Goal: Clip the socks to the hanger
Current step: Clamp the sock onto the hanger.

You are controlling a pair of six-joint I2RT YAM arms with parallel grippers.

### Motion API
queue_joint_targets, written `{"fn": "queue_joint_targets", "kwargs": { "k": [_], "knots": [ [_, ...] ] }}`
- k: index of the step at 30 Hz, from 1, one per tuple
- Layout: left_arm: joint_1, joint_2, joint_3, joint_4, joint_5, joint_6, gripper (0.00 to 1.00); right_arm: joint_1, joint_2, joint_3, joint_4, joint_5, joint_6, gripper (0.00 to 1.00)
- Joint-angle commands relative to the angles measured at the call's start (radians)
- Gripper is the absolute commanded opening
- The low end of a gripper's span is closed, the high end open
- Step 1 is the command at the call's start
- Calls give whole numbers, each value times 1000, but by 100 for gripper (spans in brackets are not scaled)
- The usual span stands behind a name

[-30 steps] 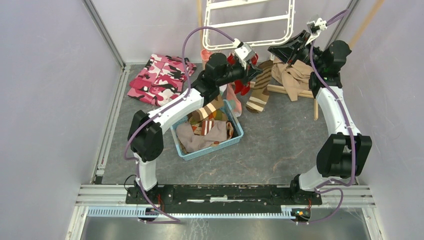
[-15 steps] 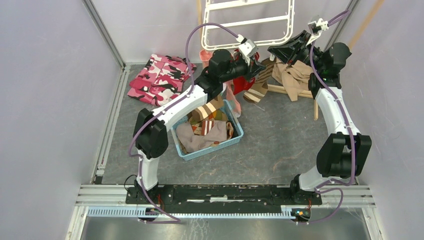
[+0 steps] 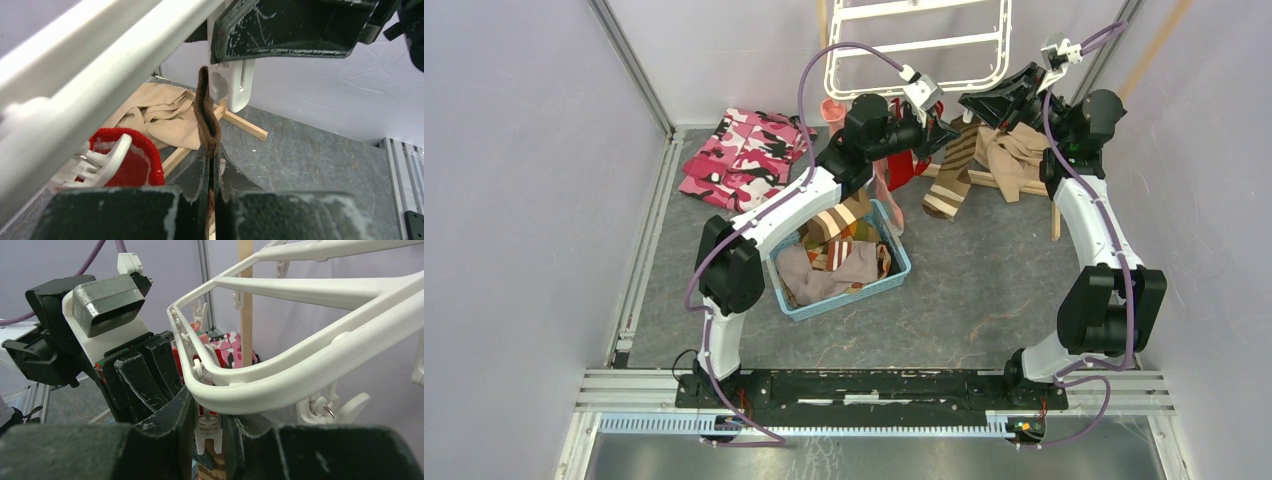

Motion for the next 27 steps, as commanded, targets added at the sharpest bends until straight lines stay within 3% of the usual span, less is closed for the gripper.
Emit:
{"fn": "queue_joint_targets", "kwargs": {
  "k": [1,20,27],
  "knots": [
    [2,4,61,20,37,-49,2,8,-7,-8,51,-38,18,0],
    [48,3,84,56,186,-136,2,9,1,-30,177,-75,92,1],
    [60,1,87,61,302,-142,2,9,15,-33,261,-90,144,1]
  ]
}}
